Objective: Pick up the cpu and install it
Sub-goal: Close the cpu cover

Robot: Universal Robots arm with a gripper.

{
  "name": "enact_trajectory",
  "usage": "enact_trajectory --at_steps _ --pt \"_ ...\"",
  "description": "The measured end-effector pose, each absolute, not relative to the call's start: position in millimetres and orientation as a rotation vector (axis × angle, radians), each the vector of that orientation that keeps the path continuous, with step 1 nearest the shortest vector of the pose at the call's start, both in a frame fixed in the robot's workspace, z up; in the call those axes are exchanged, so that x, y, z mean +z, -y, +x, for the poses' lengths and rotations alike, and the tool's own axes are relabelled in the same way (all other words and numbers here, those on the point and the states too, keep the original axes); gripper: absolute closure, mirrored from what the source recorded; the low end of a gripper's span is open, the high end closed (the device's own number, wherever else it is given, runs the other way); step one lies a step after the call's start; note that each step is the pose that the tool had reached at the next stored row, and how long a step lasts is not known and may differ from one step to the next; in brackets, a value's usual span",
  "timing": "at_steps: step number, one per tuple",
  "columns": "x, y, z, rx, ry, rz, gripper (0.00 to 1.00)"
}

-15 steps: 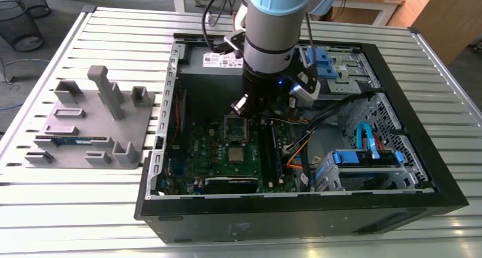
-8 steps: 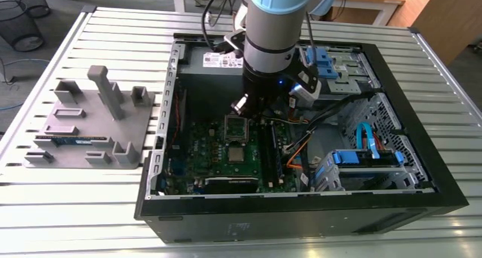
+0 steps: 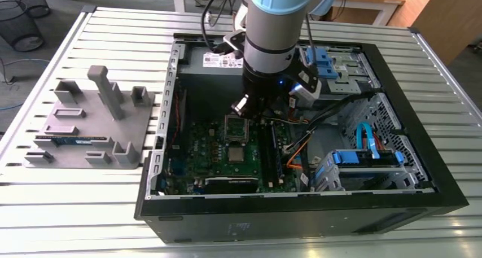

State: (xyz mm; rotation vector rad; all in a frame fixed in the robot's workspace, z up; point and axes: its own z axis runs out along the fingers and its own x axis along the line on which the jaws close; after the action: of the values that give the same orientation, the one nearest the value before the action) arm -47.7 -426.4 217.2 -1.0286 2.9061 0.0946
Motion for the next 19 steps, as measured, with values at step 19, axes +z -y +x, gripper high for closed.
enact_trajectory --at_steps 19 --pt "224.1 429.7 -47.8 0.081 -2.890 -1.087 0.89"
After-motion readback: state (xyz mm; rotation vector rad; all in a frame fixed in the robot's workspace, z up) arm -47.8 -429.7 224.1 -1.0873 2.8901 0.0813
